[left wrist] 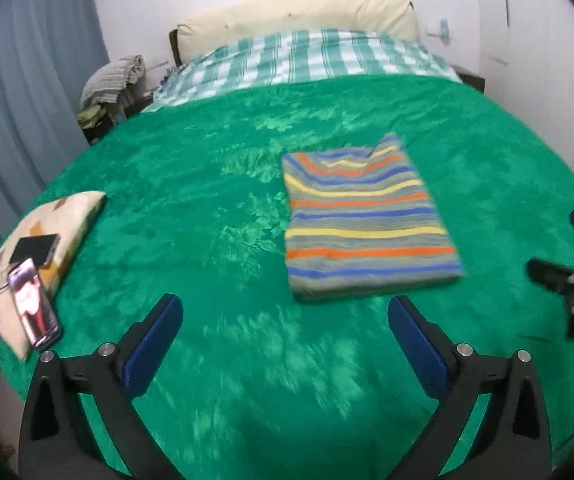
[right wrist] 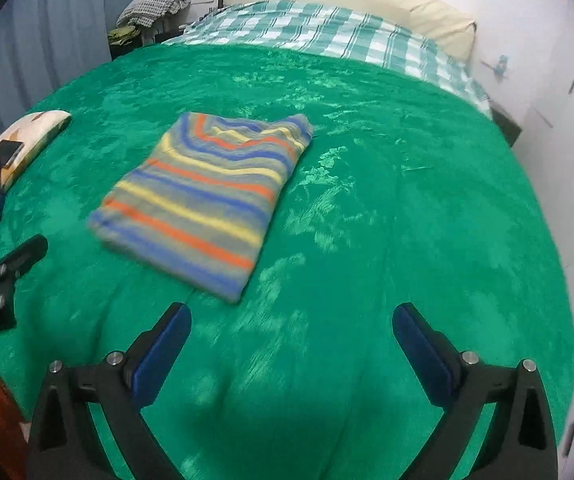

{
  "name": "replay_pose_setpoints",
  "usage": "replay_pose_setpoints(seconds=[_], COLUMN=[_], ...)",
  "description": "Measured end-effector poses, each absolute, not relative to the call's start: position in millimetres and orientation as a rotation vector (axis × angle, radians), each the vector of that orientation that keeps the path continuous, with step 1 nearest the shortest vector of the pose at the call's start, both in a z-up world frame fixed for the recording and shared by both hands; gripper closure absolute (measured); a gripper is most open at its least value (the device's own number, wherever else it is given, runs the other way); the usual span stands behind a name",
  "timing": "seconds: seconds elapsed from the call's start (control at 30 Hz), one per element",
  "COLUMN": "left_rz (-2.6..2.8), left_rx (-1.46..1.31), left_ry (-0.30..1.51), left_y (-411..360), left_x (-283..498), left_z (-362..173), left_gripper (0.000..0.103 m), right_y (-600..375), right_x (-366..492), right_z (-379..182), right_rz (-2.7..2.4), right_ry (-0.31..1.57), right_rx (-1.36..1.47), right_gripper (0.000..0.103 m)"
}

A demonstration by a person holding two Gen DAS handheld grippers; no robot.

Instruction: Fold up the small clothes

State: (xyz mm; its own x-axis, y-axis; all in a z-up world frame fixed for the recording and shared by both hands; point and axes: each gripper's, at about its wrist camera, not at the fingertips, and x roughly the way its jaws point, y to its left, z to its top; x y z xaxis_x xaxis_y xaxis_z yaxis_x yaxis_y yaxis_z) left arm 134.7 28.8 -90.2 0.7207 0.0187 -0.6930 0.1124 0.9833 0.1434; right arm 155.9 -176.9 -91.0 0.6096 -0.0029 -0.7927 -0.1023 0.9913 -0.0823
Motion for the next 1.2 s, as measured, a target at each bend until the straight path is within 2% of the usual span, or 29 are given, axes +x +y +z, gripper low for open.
replay_pose_setpoints(seconds=[0.47, 0.73, 1.2], left_rz=[0.069, 0.065, 0.017], left_rx=[0.101, 0.169, 0.222], left_ry=[0.749, 0.801, 0.686], left_y=[33.8, 30.8, 27.8], left_x=[61.2, 45.8, -3.3], left_z=[-25.4, -17.3, 40.2], left_gripper=[0.0, 0.0, 0.0], right_y=[-160.8, -167.6, -178.6], right_x=[60.4, 39.4, -9.4], right_z=[-21.1, -0.2, 73.2], right_rz=[0.042, 0.037, 0.139], right_ry=[0.833, 0.821, 0.79], right_rx=[-0.125, -0.131, -0.135], right_gripper=[0.002, 0.0, 0.0])
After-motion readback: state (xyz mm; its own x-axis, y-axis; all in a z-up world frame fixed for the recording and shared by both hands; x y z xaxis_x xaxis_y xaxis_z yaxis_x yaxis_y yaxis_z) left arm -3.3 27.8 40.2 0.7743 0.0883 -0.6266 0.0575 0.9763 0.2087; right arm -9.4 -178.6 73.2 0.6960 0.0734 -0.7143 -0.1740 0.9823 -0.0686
